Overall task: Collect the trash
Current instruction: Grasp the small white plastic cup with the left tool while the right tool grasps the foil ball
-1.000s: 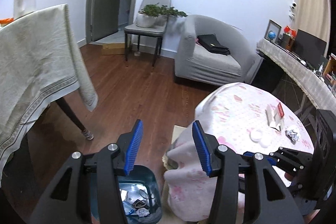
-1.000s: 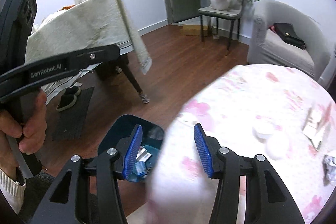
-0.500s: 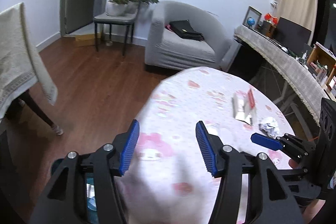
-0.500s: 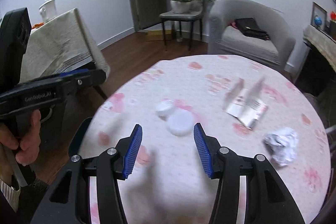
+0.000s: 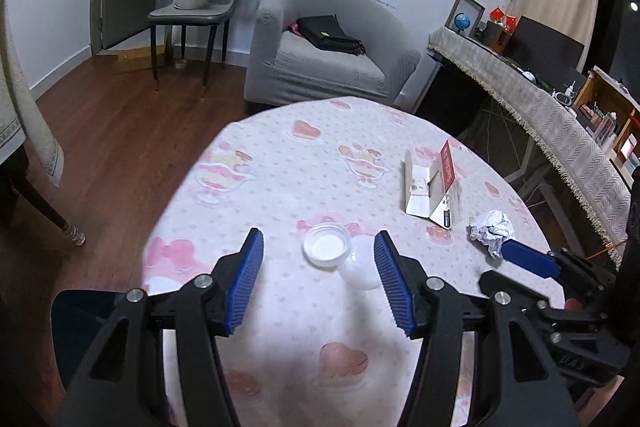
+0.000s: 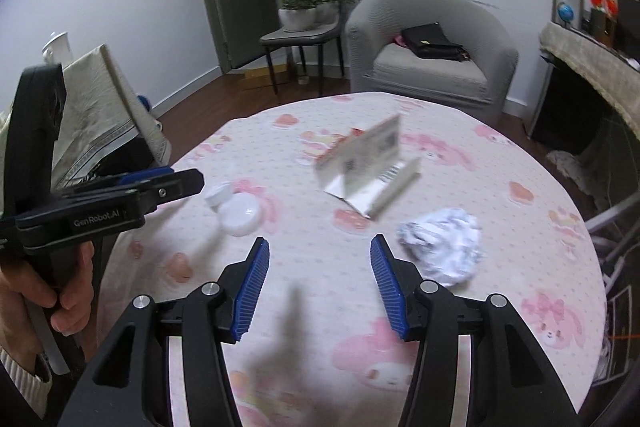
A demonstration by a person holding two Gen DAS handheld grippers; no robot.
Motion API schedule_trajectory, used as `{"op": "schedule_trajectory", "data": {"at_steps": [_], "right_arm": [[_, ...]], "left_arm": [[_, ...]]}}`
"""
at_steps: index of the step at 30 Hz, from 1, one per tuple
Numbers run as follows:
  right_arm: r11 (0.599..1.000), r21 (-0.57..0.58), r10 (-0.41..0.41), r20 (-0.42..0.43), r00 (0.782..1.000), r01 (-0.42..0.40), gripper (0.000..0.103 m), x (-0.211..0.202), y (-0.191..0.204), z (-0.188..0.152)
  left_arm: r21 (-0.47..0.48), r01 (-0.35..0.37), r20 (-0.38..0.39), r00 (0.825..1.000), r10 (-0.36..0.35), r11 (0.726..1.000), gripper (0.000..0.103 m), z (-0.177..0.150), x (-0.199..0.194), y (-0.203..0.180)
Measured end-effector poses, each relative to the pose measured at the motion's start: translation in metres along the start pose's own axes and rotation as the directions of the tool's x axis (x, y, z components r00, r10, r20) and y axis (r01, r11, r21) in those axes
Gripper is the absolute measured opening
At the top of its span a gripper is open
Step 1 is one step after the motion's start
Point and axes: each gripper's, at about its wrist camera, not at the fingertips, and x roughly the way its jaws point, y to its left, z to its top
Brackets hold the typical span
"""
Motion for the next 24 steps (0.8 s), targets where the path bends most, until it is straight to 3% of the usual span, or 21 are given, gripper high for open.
{"op": "schedule_trajectory", "data": {"at_steps": [12,20,24], "right_arm": [[0.997,0.076,-0.031,-0.002,1.000,0.031,0.063,-0.007,-0.044,-0.011],[0.994,0.069,-0.081,0.027,0.996,0.079,0.075,-0.020,-0.051,-0.012],[0.991,0.089,-0.100,0.013,0.995,0.098,0.082,-0.016,-0.059,-0.013]], "left_arm": [[-0.053,-0.039,-0.064,0.997,0.036,0.998,0.055,0.001,0.027,-0.001],[-0.070,-0.045,-0.058,0.997,0.041,0.997,0.036,0.003,0.031,-0.004],[-0.076,-0.039,-0.054,0.998,0.035,0.996,0.033,0.002,0.031,-0.004]]}}
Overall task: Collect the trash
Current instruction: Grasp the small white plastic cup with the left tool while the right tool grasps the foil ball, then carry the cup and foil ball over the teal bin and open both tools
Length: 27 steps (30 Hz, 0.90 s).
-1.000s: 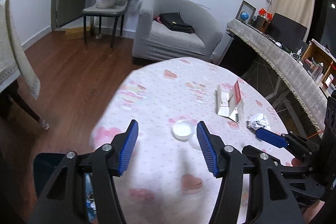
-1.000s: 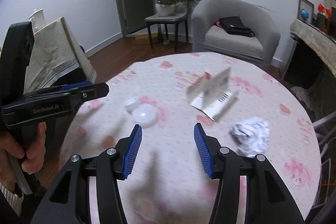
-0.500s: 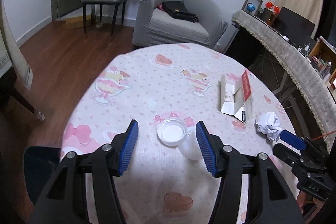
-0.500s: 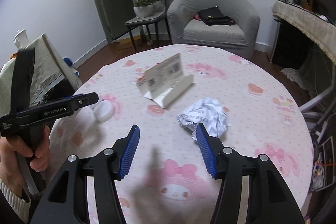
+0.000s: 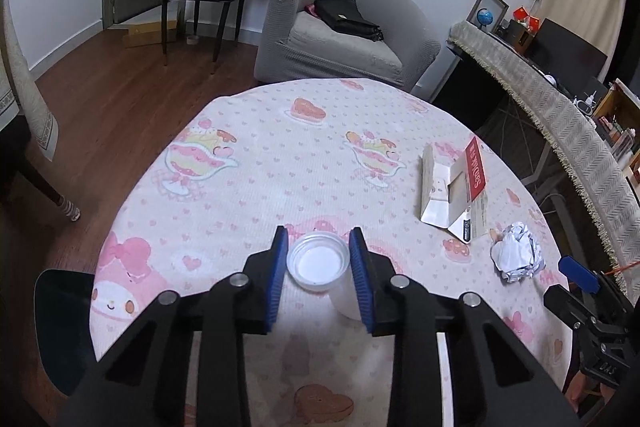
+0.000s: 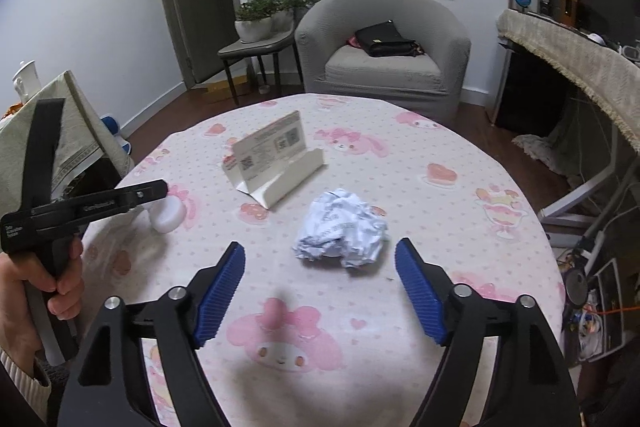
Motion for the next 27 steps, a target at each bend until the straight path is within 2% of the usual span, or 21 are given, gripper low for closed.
{"op": "schedule_trajectory", "data": {"at_steps": [11,16,22,23,27], "right_arm": [[0.998,0.068,0.006,-0.043,0.999,-0.004,0.083,0.020,-0.006,0.003],[0.998,0.037,-0.041,-0.068,0.997,0.044,0.082,0.033,0.003,0.007],[0.995,0.041,-0.085,-0.094,0.992,0.089,0.062,0.047,0.007,0.013],[0.995,0.045,-0.085,-0.097,0.992,0.090,0.055,0.048,0.007,0.013],[0.991,0.059,-0.116,-0.056,0.992,0.119,0.054,0.042,0.012,0.018]], "left_arm": [[0.024,-0.002,0.032,0.999,0.001,1.000,0.033,-0.001,-0.012,0.001],[0.037,0.008,0.034,0.999,-0.009,0.999,0.033,-0.004,-0.018,0.004],[0.069,0.013,0.027,1.000,-0.014,0.998,0.033,-0.008,-0.023,0.008],[0.073,0.011,0.029,0.999,-0.013,0.997,0.033,-0.008,-0.025,0.010],[0.068,0.003,0.037,0.999,-0.005,0.998,0.033,-0.007,-0.032,0.022]]}}
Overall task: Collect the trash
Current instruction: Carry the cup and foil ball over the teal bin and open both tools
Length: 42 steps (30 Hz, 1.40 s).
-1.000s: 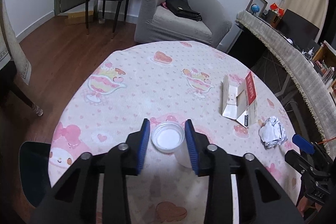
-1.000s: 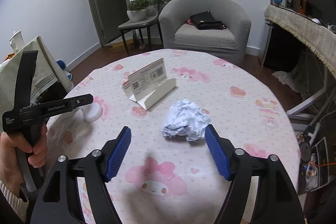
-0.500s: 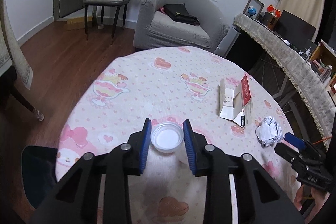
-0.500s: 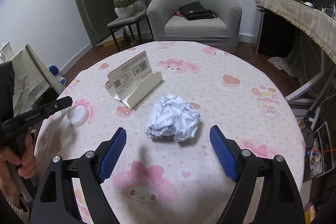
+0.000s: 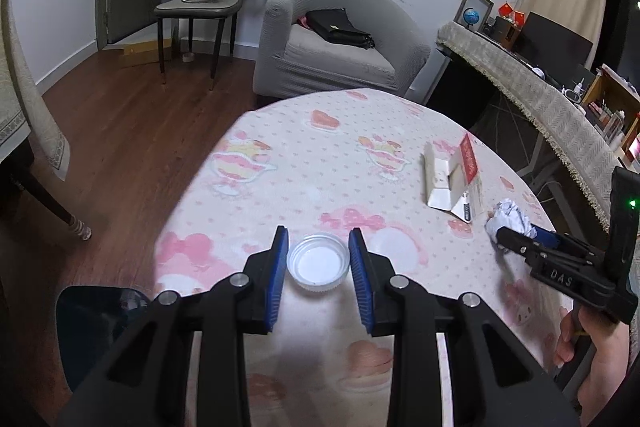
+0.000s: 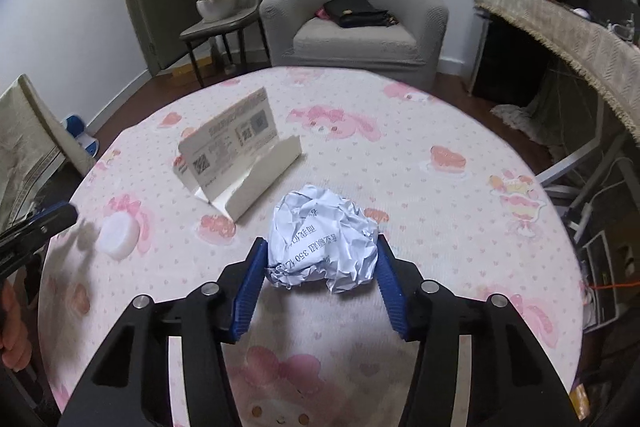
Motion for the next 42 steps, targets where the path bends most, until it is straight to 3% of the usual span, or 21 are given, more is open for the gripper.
{"op": "schedule_trajectory", "data": {"at_steps": [7,22,42], "right_arm": [[0.995,-0.035,0.101,0.077,0.992,-0.098,0.054,-0.020,0.037,0.009],[0.957,-0.111,0.274,0.041,0.961,-0.268,0.054,-0.015,0.120,0.015],[0.894,-0.231,0.392,-0.012,0.920,-0.384,0.054,-0.008,0.243,0.010]], "left_arm": [[-0.019,-0.031,0.017,0.999,0.031,0.999,0.033,0.002,-0.016,0.027],[-0.044,-0.081,0.022,0.996,0.082,0.996,0.033,-0.003,-0.040,0.083],[-0.071,-0.206,-0.007,0.978,0.206,0.976,0.033,-0.034,-0.075,0.183]]}}
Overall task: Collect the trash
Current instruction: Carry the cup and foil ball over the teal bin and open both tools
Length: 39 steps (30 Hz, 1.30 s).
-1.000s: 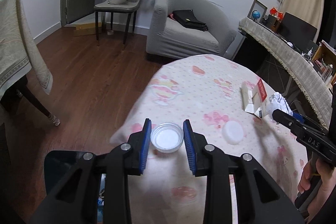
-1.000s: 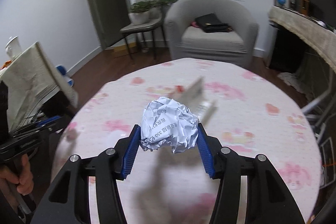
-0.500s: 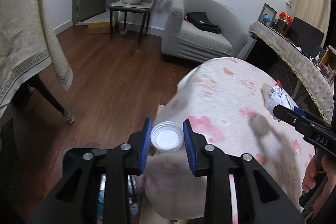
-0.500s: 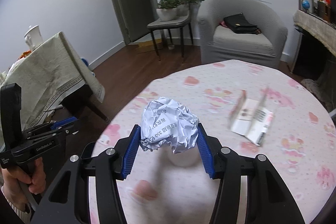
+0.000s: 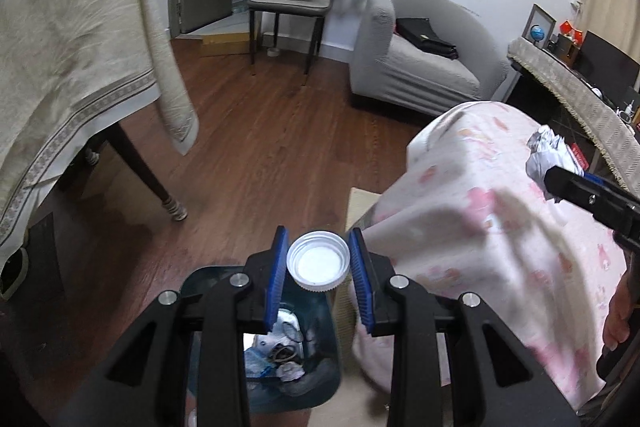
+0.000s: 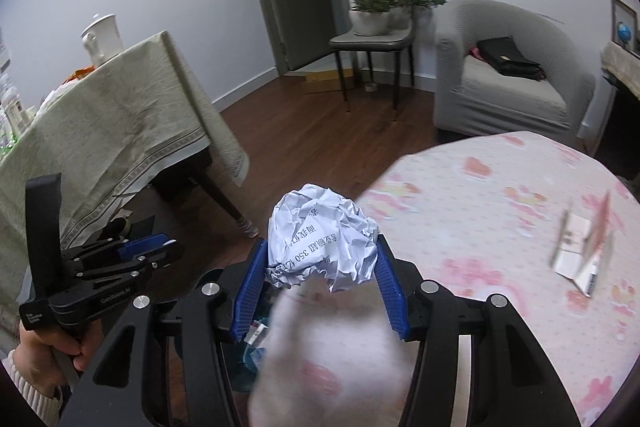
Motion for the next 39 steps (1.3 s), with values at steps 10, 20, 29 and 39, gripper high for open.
{"op": "schedule_trajectory", "data": {"at_steps": [10,20,29,39], "right_arm": [[0.996,-0.046,0.069,-0.038,0.997,-0.070,0.054,0.029,0.050,0.002],[0.990,-0.076,0.113,-0.096,0.989,-0.121,0.054,0.060,0.085,-0.002],[0.983,-0.103,0.137,-0.152,0.979,-0.153,0.054,0.084,0.111,-0.009],[0.980,-0.115,0.135,-0.206,0.969,-0.161,0.054,0.107,0.126,-0.019]], "left_arm": [[0.001,-0.058,-0.095,0.994,0.058,0.998,0.033,-0.030,0.018,0.042],[0.039,-0.080,-0.215,0.973,0.087,0.996,0.033,-0.063,0.044,0.065],[0.036,-0.066,-0.315,0.946,0.074,0.997,0.033,-0.090,0.064,0.079],[0.007,-0.079,-0.296,0.952,0.077,0.997,0.057,-0.092,0.054,0.095]]}}
